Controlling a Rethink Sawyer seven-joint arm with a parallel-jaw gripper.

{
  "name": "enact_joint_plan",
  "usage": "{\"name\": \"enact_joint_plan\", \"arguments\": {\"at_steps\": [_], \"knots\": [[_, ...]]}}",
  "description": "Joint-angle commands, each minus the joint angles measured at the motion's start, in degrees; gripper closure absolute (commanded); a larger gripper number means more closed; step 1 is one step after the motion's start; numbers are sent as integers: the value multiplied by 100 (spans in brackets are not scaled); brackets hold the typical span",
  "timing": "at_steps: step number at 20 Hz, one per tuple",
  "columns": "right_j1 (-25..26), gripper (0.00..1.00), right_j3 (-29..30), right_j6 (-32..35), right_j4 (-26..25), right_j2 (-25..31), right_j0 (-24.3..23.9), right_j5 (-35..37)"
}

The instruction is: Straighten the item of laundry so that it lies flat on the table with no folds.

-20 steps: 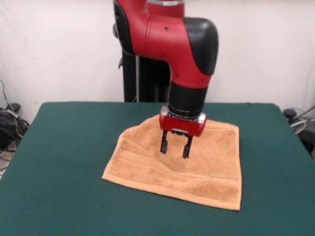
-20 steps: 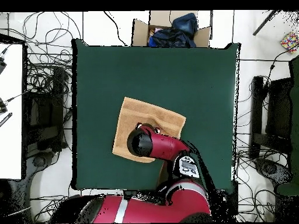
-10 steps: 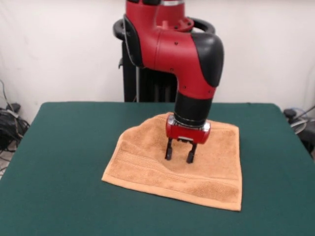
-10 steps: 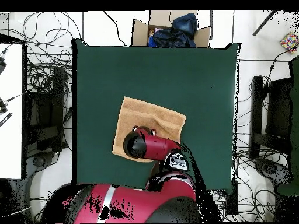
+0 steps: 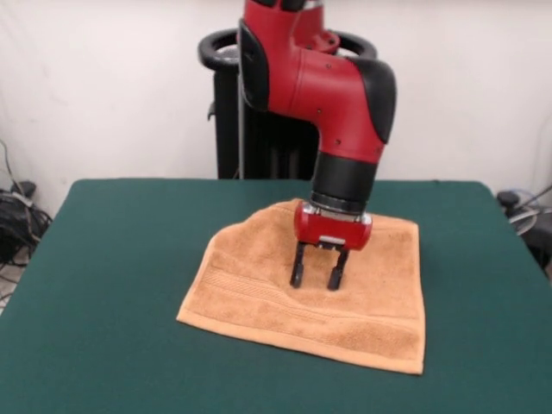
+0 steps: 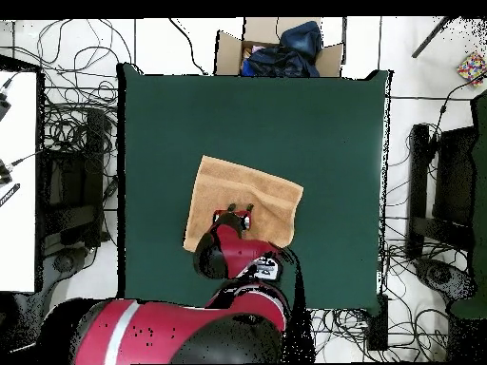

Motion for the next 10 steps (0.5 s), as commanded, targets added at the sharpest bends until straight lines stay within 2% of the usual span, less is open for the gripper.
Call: {"name": "enact_joint_plan", "arguments": {"at_steps": [1,5,10], "knots": [[1781,0,-1086,1128,323,322,-2,-2963],[1857,0,-1116,1096,231,470,-104,-3321],[1939,0,-1196,835,418,544,-100,-3048]]}}
